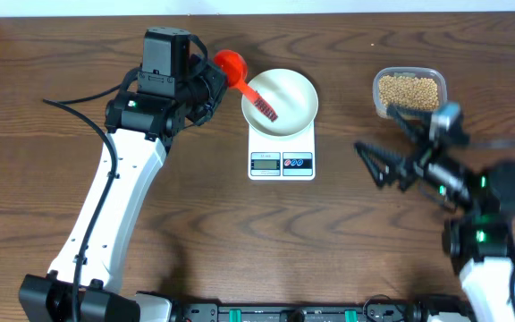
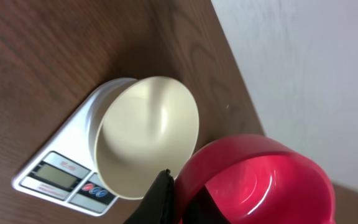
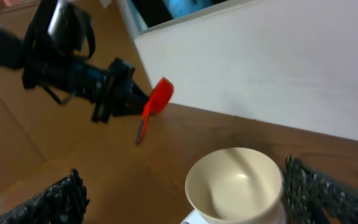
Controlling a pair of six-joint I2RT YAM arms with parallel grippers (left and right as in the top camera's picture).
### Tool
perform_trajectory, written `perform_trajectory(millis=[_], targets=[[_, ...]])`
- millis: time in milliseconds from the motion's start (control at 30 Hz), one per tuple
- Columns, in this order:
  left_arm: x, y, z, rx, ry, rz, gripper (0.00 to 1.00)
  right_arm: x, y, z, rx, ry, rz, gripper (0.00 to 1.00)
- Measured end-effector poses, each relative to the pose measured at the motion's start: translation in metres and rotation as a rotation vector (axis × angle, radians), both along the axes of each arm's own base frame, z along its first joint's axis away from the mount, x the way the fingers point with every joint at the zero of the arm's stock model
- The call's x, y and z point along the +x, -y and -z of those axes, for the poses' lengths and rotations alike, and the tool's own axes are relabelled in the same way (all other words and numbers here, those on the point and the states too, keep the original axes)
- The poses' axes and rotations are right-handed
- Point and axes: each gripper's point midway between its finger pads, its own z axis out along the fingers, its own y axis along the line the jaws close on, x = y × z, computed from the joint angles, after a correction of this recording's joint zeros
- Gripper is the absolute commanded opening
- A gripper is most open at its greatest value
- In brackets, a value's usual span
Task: Scoop item into bowl and weigh 50g on scale
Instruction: 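Reach the right gripper to the scoop handle above the bowl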
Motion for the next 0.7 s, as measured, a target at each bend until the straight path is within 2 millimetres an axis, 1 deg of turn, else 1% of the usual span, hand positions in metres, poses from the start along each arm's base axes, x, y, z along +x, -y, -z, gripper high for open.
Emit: perform_trajectory(millis=[67, 167, 267, 367, 500, 633, 700], targets=[[0.002, -0.001, -0.001, -0.018, -0.007, -0.03, 0.07, 0.015, -0.008, -0.01, 0.013, -0.026, -0.036, 0.99], [0.006, -0.001, -0.005, -0.04, 0.008, -0.056, 0.08, 0.037, -0.031, -0.018, 0.024, -0.072, -0.125, 0.99], [0.01, -0.002, -0.008, -0.049, 0.022, -0.071, 0.07, 0.054, -0.06, -0.016, 0.027, -0.134, -0.228, 0.99], [0.01, -0.002, -0.008, -0.054, 0.019, -0.081, 0.07, 0.069, -0.09, -0.005, 0.023, -0.2, -0.322, 0.99], [0.01, -0.002, -0.008, -0.058, 0.014, -0.086, 0.07, 0.077, -0.121, 0.018, 0.016, -0.272, -0.416, 0.99], [0.005, -0.004, -0.002, -0.068, -0.026, -0.107, 0.07, 0.074, -0.137, 0.039, 0.01, -0.33, -0.466, 0.99], [0.0, -0.005, 0.003, -0.077, -0.067, -0.13, 0.07, 0.071, -0.142, 0.042, 0.008, -0.339, -0.48, 0.99]])
